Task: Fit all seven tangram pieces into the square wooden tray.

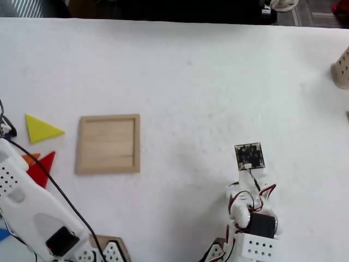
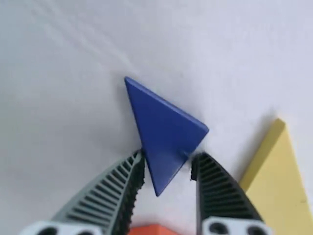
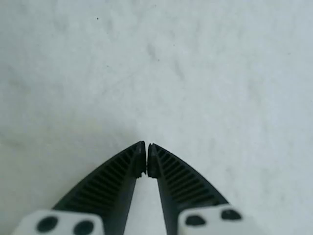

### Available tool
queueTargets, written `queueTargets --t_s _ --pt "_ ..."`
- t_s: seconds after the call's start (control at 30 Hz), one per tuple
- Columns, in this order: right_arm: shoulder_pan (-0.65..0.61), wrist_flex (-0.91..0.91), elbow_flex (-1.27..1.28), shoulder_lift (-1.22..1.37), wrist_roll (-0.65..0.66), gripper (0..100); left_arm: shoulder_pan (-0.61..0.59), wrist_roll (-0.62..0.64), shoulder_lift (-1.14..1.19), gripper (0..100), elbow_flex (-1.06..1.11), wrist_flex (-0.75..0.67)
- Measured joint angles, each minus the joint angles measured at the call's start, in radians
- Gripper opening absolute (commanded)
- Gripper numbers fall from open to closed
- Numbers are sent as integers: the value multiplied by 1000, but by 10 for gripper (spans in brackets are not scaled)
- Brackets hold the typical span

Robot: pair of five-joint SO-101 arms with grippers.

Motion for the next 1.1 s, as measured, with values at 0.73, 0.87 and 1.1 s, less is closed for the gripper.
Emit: queueTargets --t_s 0.73,0.87,1.1 --pt "0 0 0 0 0 17 -15 0 41 240 -238 181" --pt "0 0 0 0 0 17 -12 0 40 255 -356 212" --pt "0 0 0 0 0 17 -12 0 63 291 -374 215"
